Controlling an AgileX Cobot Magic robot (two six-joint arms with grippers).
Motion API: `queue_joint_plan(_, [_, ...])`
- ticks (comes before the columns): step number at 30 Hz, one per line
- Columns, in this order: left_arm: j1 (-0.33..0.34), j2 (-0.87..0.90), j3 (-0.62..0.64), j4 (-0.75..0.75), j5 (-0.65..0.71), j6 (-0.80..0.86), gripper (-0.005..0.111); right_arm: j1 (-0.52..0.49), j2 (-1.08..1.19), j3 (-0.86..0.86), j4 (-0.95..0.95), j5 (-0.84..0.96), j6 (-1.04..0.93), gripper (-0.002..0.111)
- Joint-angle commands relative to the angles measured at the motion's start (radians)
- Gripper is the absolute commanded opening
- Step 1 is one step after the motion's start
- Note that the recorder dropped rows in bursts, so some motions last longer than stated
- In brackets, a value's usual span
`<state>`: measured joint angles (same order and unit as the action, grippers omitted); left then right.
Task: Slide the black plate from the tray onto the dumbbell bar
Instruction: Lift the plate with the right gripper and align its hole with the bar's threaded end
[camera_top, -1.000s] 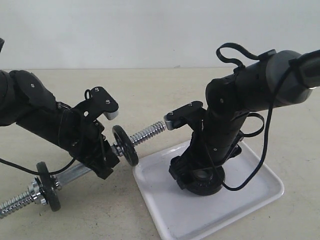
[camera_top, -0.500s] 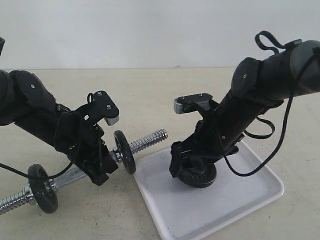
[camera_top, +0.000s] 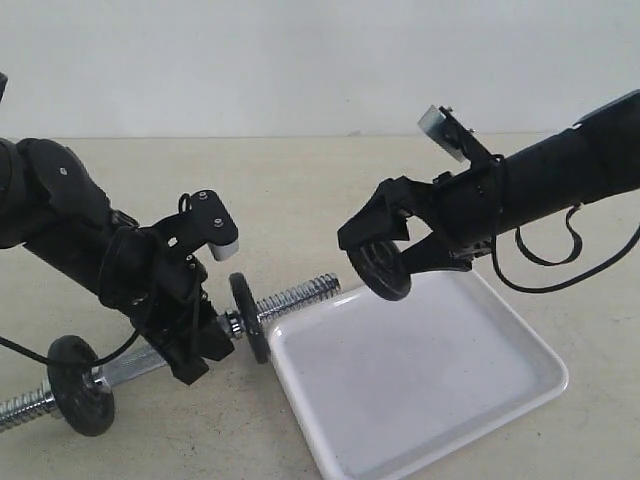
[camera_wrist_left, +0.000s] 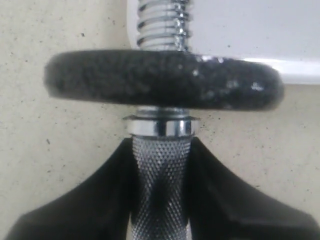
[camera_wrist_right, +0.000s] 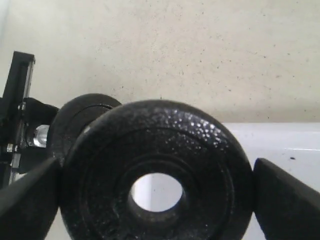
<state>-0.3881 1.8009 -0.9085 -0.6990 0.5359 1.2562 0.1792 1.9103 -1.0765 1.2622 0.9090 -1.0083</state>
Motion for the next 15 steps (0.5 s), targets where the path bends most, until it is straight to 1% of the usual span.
queue_joint_plan(1, [-0.005,-0.079,-0.017,-0.044,0.009,0.008,0.004,-0.031,-0.021,-0.005,0.086,0.085,-0.036,0.0])
queue_joint_plan(8, [-0.005,-0.12,-0.017,-0.052,0.056,0.015,0.004,-0.031,0.017,-0.005,0.177,0.217,-0.119,0.0])
queue_joint_plan(15, [-0.005,-0.12,-0.017,-0.082,0.09,0.049,0.004,-0.031,0.058,-0.005,0.182,0.238,-0.163,0.0])
